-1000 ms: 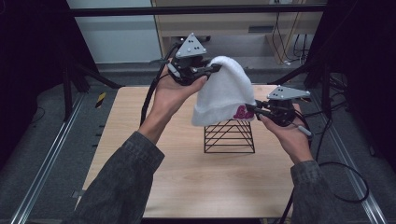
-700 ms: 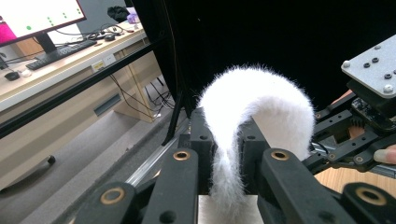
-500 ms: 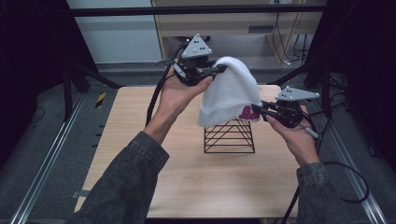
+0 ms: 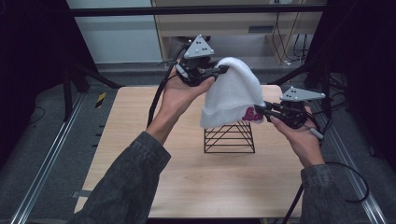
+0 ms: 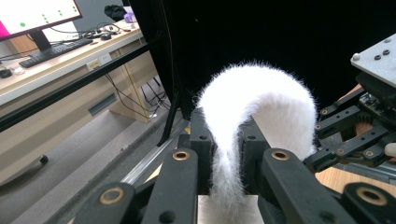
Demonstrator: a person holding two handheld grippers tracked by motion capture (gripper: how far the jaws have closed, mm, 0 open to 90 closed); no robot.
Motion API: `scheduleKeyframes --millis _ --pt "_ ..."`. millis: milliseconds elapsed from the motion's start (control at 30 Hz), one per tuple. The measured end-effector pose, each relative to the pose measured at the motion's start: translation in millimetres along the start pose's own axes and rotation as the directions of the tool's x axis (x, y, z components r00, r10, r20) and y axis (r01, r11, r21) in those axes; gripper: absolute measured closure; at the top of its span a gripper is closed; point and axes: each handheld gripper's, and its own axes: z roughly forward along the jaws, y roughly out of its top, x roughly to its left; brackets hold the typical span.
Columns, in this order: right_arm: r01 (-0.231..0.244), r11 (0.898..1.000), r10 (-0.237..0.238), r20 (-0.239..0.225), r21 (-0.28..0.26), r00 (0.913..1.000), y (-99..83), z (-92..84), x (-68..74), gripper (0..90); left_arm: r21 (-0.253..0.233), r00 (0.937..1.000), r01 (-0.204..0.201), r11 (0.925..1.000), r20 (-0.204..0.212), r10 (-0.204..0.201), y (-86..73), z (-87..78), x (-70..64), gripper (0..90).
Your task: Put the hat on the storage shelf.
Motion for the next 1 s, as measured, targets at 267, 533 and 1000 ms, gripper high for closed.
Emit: scheduleKeyframes --millis 267,533,1000 --pt "-0.009 1.0 0.009 0.009 0.02 0.9999 -12.5 0.5 -1.9 72.6 0.029 0.9996 -0.028 0.9992 0.0 0.028 -3.9 12.6 -7.2 80.0" --pt "-0.013 0.999 0.012 0.008 0.04 0.9999 -23.4 0.6 -2.1 72.5 0.054 0.999 -0.045 0.9975 0.009 0.044 -11.2 20.1 -10.4 79.9" --pt "-0.009 0.998 0.009 0.002 0.061 1.0 -34.8 2.5 -0.2 72.5 0.073 0.9988 -0.044 0.9964 0.023 0.043 -19.5 24.6 -12.0 79.8"
